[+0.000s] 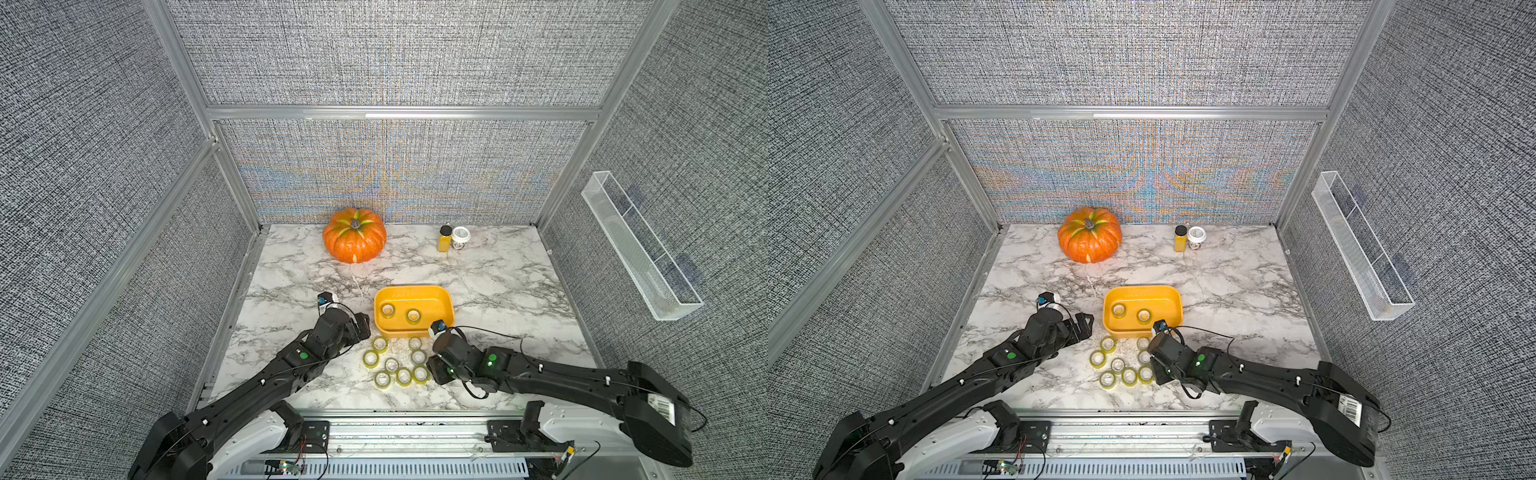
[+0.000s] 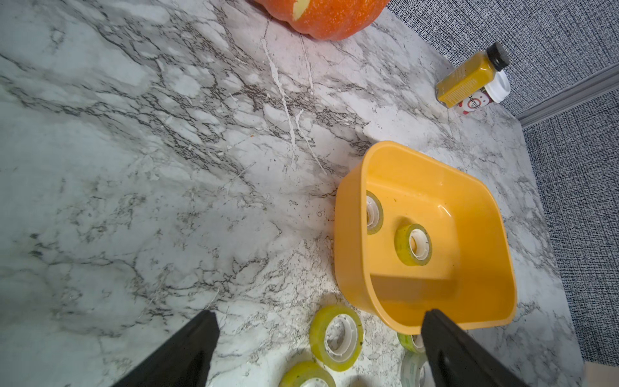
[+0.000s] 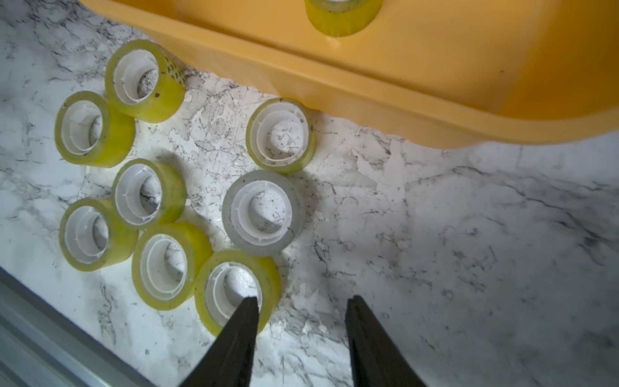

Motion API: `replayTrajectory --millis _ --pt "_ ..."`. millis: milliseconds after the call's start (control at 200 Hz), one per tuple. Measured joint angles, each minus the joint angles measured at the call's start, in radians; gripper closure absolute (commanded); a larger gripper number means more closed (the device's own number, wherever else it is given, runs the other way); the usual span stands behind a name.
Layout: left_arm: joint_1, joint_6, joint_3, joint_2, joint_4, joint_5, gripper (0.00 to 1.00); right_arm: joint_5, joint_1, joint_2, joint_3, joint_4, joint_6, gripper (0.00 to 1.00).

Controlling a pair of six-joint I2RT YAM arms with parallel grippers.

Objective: Put the transparent tape into the storage box
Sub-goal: Adjust the tape at the center of the board.

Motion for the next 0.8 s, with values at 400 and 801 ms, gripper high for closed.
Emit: replayTrajectory --millis 400,801 --pt "0.000 0.000 0.002 -0.050 -0.041 -0.041 0.00 0.058 0.075 0.299 0.204 0.014 -0.012 0.52" --pt "0.001 -0.008 -0.037 -0.103 -0.055 -0.124 0.00 0.074 0.082 0.333 0.230 0.033 -0.005 0.53"
